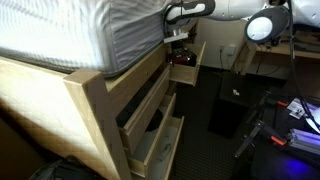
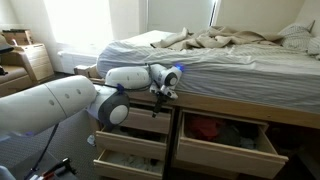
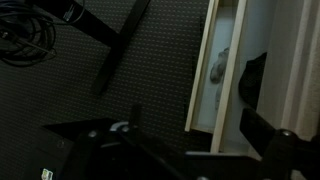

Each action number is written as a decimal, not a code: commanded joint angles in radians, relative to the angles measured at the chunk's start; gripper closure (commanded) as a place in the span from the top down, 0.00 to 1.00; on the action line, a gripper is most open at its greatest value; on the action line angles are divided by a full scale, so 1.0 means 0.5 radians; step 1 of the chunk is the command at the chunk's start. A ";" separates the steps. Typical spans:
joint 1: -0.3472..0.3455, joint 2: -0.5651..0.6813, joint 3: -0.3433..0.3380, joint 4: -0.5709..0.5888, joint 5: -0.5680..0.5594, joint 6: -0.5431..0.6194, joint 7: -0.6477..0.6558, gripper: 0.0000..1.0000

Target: Open both topmost drawers fully

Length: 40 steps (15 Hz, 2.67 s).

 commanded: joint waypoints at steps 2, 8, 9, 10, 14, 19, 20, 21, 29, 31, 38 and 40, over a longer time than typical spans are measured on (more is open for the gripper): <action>-0.003 -0.025 0.006 -0.047 -0.007 0.019 -0.004 1.00; -0.003 -0.025 0.006 -0.047 -0.007 0.019 -0.004 1.00; -0.003 -0.025 0.006 -0.047 -0.007 0.019 -0.004 1.00; 0.000 -0.026 0.005 -0.051 -0.010 0.012 -0.009 1.00; -0.004 0.045 -0.052 -0.053 -0.075 0.005 -0.088 1.00; -0.082 0.010 -0.045 -0.213 -0.027 0.067 0.047 1.00; -0.093 0.126 -0.046 -0.011 -0.017 -0.036 0.080 1.00; -0.062 0.053 -0.092 -0.154 -0.094 -0.042 0.079 1.00; 0.041 0.077 -0.298 -0.565 -0.323 0.095 0.466 1.00; -0.057 0.083 -0.251 -0.458 -0.269 0.018 0.398 1.00; -0.044 0.024 -0.253 -0.774 -0.235 0.797 0.440 1.00; -0.077 0.081 -0.229 -0.762 -0.235 1.094 0.416 1.00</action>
